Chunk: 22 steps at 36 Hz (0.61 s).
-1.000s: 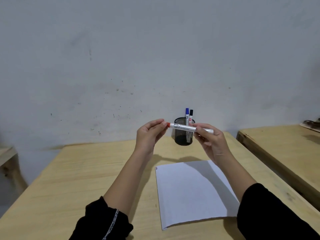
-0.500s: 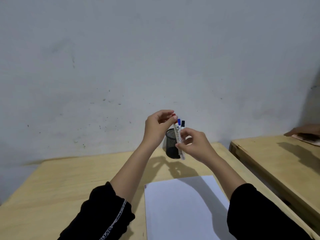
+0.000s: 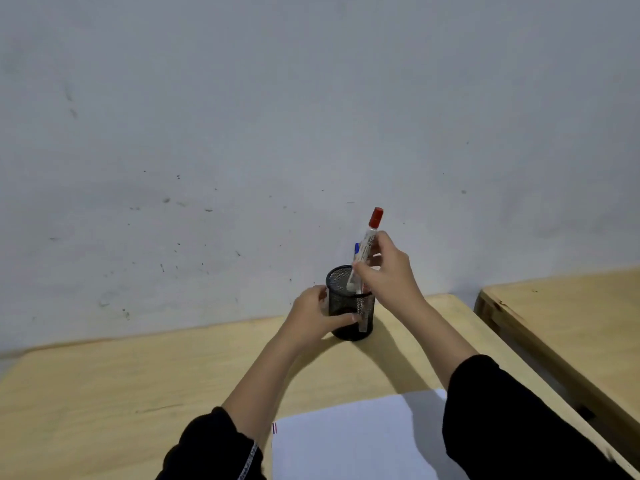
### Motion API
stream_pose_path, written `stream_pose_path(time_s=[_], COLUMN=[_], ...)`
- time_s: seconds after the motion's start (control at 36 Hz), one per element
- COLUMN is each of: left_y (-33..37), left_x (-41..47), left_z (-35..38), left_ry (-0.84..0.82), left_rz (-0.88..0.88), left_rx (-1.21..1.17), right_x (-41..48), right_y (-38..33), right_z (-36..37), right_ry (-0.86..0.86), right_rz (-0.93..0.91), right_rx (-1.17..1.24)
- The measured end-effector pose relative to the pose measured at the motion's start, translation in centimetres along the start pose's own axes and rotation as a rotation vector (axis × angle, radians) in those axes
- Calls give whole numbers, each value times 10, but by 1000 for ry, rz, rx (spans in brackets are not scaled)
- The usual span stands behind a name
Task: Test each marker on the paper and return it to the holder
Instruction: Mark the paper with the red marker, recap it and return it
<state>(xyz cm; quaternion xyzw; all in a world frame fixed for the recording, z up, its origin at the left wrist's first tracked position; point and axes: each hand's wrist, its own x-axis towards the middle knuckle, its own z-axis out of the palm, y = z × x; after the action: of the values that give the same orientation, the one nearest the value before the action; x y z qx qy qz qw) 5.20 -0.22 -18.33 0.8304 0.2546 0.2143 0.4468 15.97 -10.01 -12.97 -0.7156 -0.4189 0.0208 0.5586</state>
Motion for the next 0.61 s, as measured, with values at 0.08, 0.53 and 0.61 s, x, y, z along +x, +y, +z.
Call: stream_pose_path(time_s=[0.08, 0.53, 0.61], left_y=[-3, -18, -19], left_x=[3, 12, 12], left_z=[9, 18, 19], left_ry=[21, 39, 39], left_rz=[48, 39, 36], left_rx=[-91, -268, -284], right_x=[2, 20, 19], right_y=[7, 7, 5], right_z=[10, 30, 32], right_ry=[-83, -367, -366], right_rz=[16, 100, 113], right_rx=[-64, -354, -385])
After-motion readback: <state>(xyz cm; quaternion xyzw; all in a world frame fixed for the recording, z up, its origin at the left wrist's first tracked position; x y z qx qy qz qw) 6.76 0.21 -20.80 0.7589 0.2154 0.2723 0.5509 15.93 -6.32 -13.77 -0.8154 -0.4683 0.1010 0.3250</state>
